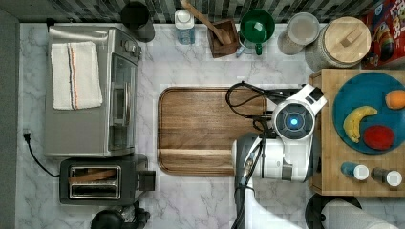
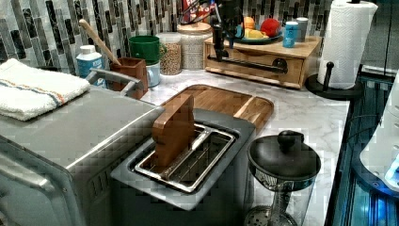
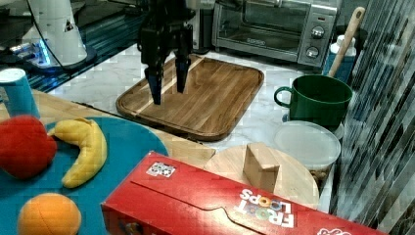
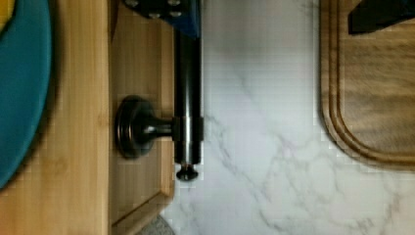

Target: Open the drawer.

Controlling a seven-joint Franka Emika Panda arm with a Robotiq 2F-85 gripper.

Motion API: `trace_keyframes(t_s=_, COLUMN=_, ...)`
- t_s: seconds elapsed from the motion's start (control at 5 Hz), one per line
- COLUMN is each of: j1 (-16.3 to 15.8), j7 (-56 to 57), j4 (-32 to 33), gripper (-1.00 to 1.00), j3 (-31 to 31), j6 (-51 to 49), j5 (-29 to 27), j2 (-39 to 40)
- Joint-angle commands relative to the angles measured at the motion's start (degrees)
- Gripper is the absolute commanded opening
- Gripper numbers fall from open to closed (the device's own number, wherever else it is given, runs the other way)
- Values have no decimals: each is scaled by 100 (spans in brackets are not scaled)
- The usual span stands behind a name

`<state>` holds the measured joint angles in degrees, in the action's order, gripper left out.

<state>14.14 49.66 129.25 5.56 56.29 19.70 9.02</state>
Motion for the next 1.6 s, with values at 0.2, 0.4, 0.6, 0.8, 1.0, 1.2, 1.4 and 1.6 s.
trace_keyframes(t_s=0.2, j1=197, j7=210, j4=303, gripper=100, j3=304, j6=748, j5=225, j2=-12)
trace_keyframes(t_s=0.4, j1=236, j7=146, j4=371, gripper=100, j3=255, j6=830, j5=134, j2=24)
trace_keyframes(t_s=0.6, j1=268, j7=-41, j4=397, gripper=100, j3=176, j6=970, j5=118, j2=134)
trace_keyframes(t_s=0.8, j1=309, j7=-56, j4=372, gripper=100, j3=138, j6=1184, j5=88, j2=294)
trace_keyframes(t_s=1.0, j1=302, j7=-191, j4=344, gripper=100, j3=205, j6=1505, j5=160, j2=492)
trace_keyframes(t_s=1.2, j1=375, j7=-3, j4=239, gripper=100, j3=156, j6=1587, j5=-6, j2=665)
trace_keyframes(t_s=1.4, j1=281, j7=-283, j4=201, gripper=100, j3=252, j6=1617, j5=192, j2=756)
trace_keyframes(t_s=1.6, j1=288, j7=-262, j4=195, gripper=100, j3=215, j6=1513, j5=92, j2=742)
